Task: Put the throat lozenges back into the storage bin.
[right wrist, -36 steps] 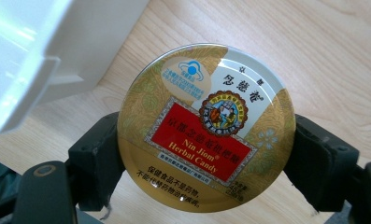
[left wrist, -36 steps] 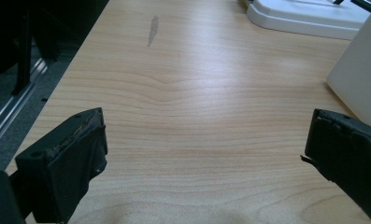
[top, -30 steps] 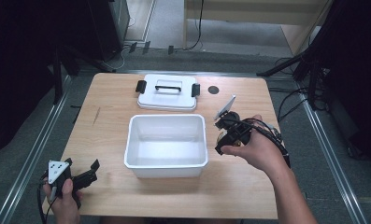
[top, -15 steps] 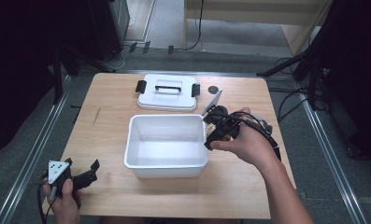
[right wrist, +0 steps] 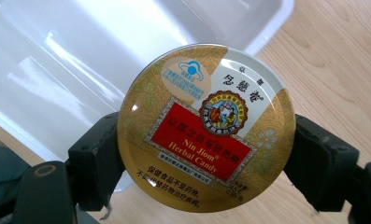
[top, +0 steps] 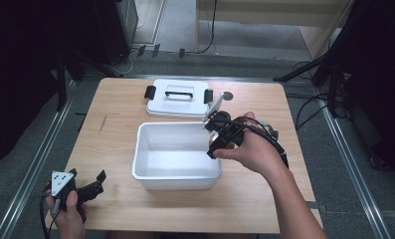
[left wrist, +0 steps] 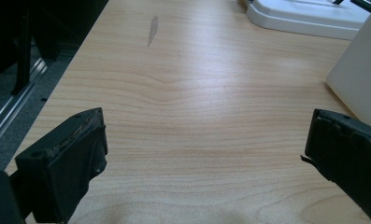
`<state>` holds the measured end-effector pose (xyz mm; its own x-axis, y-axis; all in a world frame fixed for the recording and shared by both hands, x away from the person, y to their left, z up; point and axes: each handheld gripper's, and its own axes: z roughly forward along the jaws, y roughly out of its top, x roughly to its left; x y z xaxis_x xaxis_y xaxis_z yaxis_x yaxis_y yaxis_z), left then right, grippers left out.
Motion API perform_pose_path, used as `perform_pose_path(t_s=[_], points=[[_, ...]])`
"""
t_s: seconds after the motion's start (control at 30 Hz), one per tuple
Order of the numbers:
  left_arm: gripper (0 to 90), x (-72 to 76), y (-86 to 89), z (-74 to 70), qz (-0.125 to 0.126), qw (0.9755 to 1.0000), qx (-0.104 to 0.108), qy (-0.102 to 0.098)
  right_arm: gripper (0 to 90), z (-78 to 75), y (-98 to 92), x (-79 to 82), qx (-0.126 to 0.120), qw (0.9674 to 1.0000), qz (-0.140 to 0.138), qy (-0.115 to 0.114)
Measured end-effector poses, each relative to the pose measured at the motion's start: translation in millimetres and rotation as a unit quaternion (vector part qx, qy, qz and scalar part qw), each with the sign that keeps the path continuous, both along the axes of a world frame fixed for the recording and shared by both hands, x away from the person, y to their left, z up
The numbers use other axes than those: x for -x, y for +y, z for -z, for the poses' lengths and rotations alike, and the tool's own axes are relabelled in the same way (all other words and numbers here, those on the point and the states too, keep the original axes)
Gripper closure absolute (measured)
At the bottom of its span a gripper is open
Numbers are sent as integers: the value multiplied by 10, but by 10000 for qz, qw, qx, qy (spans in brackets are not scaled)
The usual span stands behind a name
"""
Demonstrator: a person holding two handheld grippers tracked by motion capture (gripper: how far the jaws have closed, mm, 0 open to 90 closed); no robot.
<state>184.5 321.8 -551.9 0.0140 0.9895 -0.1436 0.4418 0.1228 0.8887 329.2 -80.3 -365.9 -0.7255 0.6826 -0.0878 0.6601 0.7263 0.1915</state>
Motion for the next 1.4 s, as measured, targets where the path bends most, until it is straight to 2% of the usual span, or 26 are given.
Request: perform_pose_path(t_s=[0.47,0.5,0.53,0.57,0.6,0.63,0.67,0.77,0.87,0.97,1.13,1.2,1.33,1.37,1.4], points=[[0,0,3,1,6,10000,16,-1,203,57,313,28,78,9988,-475,-73],[0,0,3,1,7,10000,17,-1,203,74,347,51,90,9959,-881,-196],[0,0,3,1,7,10000,18,-1,203,74,347,51,90,9959,-881,-196],[0,0,4,1,10,10000,19,2,203,88,355,81,38,9902,-1357,-342],[0,0,4,1,7,10000,24,-2,204,98,352,91,0,9863,-1600,-406],[0,0,4,1,7,10000,24,-2,204,98,352,91,0,9863,-1600,-406],[0,0,3,1,8,10000,21,1,204,124,328,92,-41,9777,-2029,-541],[0,-2,3,2,9,10000,25,-13,204,175,294,86,7,9697,-2367,-597],[0,-2,2,2,12,10000,22,-13,204,256,268,82,106,9644,-2581,-572],[0,-2,1,2,7,10000,23,-12,204,327,262,79,175,9572,-2823,-616],[0,-1,1,2,11,10000,20,-7,203,424,305,84,314,9508,-3020,-617],[0,-1,1,2,13,10000,20,-6,204,472,327,77,380,9497,-3056,-570],[0,0,3,2,14,10000,26,-7,203,548,350,42,450,9506,-3031,-505],[0,0,4,2,14,10000,27,-7,203,564,352,30,436,9498,-3057,-500],[0,0,4,2,15,10000,27,-8,203,577,357,32,470,9522,-2983,-456]])
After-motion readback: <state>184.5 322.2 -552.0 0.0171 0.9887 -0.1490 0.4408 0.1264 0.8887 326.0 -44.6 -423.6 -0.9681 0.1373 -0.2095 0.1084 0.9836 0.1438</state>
